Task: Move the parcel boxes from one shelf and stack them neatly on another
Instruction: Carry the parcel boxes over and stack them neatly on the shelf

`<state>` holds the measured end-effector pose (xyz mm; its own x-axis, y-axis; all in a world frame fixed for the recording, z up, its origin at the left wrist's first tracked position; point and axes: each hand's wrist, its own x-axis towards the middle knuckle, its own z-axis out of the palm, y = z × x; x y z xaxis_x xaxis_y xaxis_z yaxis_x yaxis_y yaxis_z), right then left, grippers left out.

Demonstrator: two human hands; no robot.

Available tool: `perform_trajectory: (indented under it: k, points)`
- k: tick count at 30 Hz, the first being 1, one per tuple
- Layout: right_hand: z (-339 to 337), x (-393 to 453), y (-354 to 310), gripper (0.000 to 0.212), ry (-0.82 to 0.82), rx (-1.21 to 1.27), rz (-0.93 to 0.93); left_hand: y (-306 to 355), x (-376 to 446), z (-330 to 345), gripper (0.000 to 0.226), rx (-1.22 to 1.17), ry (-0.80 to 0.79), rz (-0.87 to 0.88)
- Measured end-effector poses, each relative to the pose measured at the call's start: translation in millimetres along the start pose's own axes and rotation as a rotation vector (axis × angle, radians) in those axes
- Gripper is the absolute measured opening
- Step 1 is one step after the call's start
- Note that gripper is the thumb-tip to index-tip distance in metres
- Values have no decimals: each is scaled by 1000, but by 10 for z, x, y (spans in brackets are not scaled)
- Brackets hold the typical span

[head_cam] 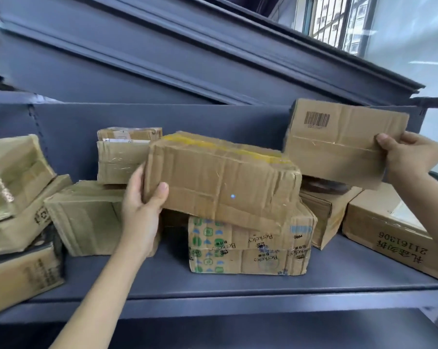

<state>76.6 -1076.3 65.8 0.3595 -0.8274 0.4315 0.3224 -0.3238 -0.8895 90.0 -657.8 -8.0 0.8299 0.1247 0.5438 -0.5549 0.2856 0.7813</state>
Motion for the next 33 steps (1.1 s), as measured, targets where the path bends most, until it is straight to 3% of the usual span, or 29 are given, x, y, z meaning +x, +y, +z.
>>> perform_trajectory:
  k: [3,5,7,11,16,22,28,33]
  points:
    - [4,125,-84,31,-13,115,-10,-73,-129,4,47,222,-52,54]
    - [20,290,-130,40,-48,135,-84,-140,-203,44,46,305,-81,18]
    - [34,268,-333,32,-70,150,-172,-220,-309,97,43,378,-94,4]
    - [77,-10,-828,16,-52,237,-279,-315,-464,221,55,475,-65,29]
    - [89,-207,-1160,13,-87,299,-329,-276,-452,474,57,578,-19,62]
    - [285,-740,-940,6,-197,166,-378,-271,-413,611,60,606,-5,52]
    - [305,-731,-913,21,-227,138,-349,-133,-282,538,90,520,-106,3]
    - [169,-767,-840,34,-395,115,-368,-29,-79,520,97,447,-181,30]
